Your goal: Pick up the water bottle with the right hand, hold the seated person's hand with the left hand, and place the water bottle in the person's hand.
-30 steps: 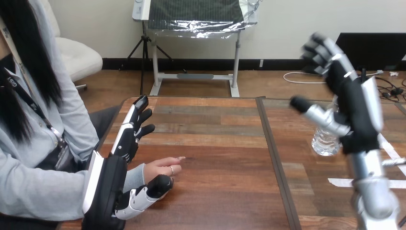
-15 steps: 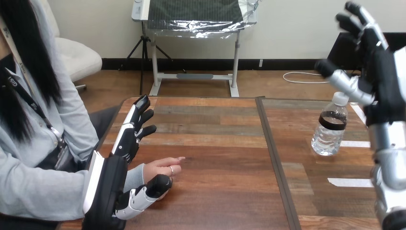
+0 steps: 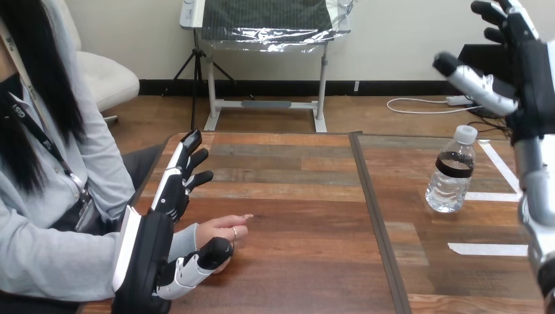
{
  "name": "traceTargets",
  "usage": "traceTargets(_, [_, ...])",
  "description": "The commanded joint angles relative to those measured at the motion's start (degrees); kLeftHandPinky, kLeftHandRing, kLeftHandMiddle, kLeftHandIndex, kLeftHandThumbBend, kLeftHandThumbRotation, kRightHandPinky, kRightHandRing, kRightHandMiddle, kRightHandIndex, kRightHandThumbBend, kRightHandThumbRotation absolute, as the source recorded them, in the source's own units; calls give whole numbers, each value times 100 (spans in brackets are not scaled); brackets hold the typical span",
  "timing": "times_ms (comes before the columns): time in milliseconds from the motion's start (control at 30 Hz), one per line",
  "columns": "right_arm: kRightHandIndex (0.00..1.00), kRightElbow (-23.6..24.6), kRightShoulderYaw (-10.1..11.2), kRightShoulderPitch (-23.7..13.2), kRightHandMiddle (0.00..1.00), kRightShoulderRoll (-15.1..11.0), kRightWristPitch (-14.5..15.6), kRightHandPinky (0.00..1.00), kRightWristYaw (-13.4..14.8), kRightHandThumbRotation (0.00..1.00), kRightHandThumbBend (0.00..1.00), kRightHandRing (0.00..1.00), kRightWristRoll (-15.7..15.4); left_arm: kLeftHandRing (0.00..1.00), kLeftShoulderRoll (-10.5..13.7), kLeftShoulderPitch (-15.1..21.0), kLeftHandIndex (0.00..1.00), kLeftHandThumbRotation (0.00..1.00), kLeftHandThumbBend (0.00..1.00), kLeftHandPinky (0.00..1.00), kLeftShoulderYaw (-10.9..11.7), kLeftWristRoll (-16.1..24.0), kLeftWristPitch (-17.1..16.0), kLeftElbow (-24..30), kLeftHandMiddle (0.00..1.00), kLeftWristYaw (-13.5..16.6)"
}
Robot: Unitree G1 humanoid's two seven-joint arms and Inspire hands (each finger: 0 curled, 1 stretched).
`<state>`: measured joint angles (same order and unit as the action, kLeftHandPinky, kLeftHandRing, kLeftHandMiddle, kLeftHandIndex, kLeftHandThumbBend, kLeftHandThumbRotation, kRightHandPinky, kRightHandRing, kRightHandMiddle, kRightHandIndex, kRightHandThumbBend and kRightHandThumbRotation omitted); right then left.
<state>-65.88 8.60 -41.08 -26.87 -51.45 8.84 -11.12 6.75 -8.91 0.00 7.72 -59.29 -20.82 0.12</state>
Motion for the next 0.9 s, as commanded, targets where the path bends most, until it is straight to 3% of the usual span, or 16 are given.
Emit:
traceTargets(0, [88, -226, -240, -783, 83, -236, 543, 82, 404, 63, 100, 86, -334, 92, -17, 232, 95, 85, 100, 83, -26, -79, -83, 142, 96, -18])
traceTargets(467, [87, -644, -642, -1362, 82, -384, 1602, 79, 721, 62, 100, 85, -805, 93, -34, 204, 96, 83, 99, 84, -43, -153, -123, 182, 96, -47])
traceTargets(867, [87, -953, -844, -1681, 82, -404, 2322, 81, 543, 59, 100, 84, -961, 93, -68, 116, 96, 83, 97, 86, -32, -153, -96, 269, 96, -37])
